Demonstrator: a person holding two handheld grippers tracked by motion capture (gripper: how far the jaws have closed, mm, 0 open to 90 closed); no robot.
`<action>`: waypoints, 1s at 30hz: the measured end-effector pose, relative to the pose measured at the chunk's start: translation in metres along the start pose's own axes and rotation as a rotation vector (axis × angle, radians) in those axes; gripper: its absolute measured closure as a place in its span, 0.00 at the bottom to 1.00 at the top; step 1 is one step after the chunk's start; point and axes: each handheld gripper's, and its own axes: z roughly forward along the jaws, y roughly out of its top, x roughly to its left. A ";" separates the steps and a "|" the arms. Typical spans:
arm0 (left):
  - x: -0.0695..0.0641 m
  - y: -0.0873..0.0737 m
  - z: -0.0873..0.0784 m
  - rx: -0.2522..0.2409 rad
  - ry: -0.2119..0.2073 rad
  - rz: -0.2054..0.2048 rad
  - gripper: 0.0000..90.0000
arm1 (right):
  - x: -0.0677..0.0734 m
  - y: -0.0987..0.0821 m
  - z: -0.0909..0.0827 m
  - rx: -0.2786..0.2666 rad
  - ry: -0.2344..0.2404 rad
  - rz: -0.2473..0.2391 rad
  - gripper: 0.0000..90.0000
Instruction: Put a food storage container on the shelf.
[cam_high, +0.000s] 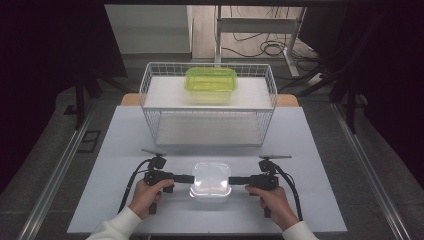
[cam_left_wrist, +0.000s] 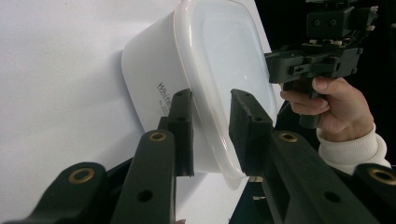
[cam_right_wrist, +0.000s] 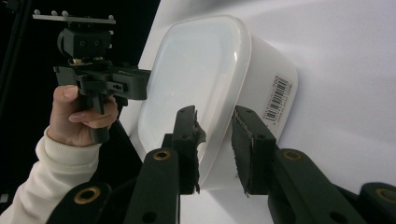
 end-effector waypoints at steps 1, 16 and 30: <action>0.000 0.000 0.000 -0.001 -0.001 -0.001 0.79 | 0.000 0.000 0.000 0.002 0.001 0.002 0.80; -0.010 -0.001 -0.005 -0.029 0.033 0.045 0.87 | 0.006 -0.001 -0.005 -0.035 -0.006 -0.029 0.87; -0.016 0.000 -0.011 -0.044 0.042 0.087 0.89 | 0.012 0.000 -0.008 -0.059 -0.003 -0.089 0.89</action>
